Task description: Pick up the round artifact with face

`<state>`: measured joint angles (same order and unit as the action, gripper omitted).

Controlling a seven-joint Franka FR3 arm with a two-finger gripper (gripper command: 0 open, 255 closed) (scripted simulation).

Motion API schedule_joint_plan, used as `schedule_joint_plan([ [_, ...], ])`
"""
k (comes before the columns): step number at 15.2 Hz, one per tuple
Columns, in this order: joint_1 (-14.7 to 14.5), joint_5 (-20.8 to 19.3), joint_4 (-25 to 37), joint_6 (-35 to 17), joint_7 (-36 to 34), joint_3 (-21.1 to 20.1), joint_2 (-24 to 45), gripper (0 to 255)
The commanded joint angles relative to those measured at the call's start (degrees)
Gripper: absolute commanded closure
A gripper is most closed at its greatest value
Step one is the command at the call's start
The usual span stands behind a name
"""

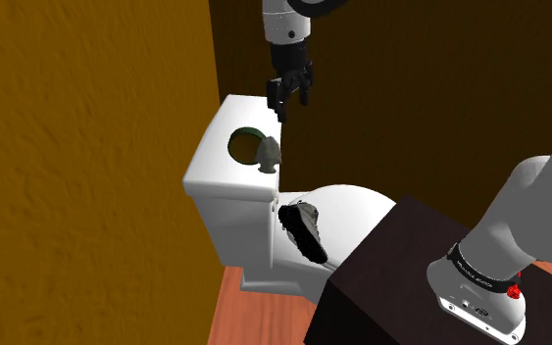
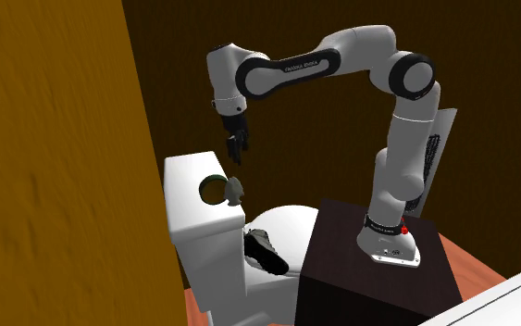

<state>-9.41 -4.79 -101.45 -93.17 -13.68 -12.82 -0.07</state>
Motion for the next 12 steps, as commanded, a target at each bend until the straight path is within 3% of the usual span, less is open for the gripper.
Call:
schedule_joint_plan([
  [1,-1.2,-1.1,4.6,0.7,-0.6,-1.2,4.5,0],
  [7,-5.5,-4.9,19.6,5.0,-1.8,-3.6,17.5,0],
  [12,-5.3,-4.9,15.6,1.1,-2.2,-3.4,17.4,0],
])
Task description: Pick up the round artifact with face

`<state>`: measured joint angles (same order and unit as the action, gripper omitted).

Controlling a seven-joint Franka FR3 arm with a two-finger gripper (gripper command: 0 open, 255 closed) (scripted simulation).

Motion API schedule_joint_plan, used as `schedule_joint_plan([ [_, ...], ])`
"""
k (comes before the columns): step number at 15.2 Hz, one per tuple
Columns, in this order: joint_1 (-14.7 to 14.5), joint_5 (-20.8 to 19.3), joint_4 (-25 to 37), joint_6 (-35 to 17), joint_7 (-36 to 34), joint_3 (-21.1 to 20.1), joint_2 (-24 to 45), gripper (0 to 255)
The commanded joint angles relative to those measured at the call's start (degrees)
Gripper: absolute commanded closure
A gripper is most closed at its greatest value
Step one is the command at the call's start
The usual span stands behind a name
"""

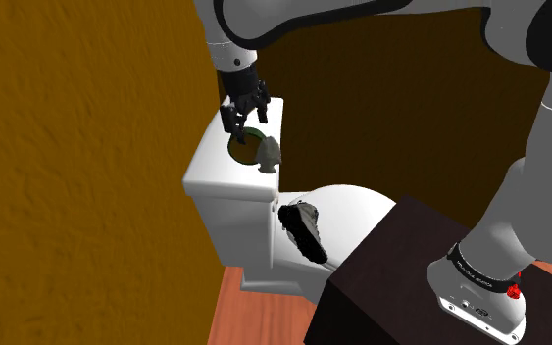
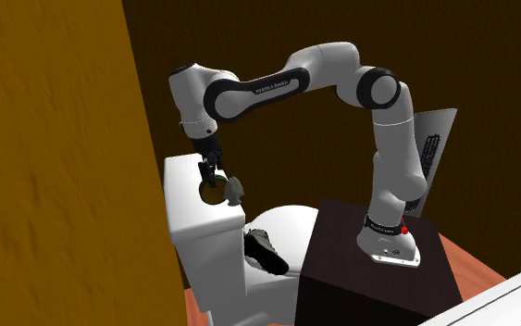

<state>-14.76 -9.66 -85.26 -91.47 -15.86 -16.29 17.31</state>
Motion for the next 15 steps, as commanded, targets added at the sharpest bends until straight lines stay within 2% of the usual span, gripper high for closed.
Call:
schedule_joint_plan([
  [1,0.1,0.0,-1.3,-1.4,-0.1,0.0,0.0,0],
  [4,0.2,-0.1,-2.5,-2.6,-0.2,0.1,0.1,0],
  [5,0.2,-0.1,-2.7,-2.7,-0.2,0.1,0.0,255],
  [15,0.1,0.0,-1.8,-1.8,-0.1,0.0,0.1,255],
])
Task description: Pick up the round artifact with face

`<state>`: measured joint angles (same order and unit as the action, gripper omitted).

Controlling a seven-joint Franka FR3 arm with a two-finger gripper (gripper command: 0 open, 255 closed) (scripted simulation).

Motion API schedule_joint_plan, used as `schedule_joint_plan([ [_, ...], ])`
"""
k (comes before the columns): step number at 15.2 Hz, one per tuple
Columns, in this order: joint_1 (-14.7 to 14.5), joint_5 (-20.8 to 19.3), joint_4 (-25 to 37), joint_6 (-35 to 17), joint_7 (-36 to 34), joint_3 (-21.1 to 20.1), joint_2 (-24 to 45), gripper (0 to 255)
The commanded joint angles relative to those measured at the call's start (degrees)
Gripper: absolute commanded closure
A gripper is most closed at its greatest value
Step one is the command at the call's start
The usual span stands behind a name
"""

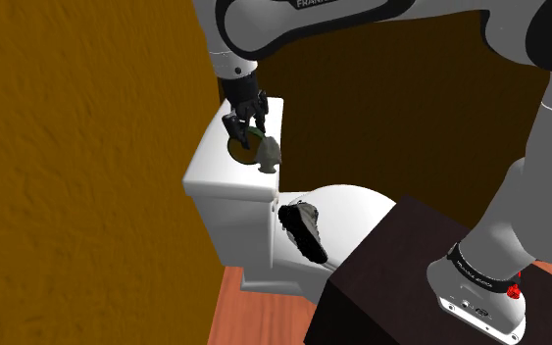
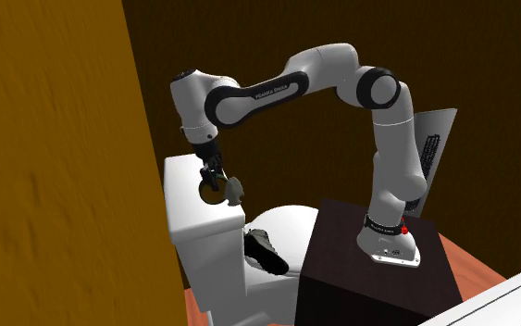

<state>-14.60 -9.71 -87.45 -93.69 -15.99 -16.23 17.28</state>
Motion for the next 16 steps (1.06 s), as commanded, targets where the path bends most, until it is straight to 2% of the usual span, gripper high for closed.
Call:
schedule_joint_plan([
  [1,-0.1,0.0,1.1,1.1,0.1,0.0,0.0,255],
  [14,-0.9,-0.2,12.8,11.7,0.9,-0.2,1.2,255],
  [16,-1.0,-0.3,13.0,11.8,0.9,-0.2,1.2,255],
])
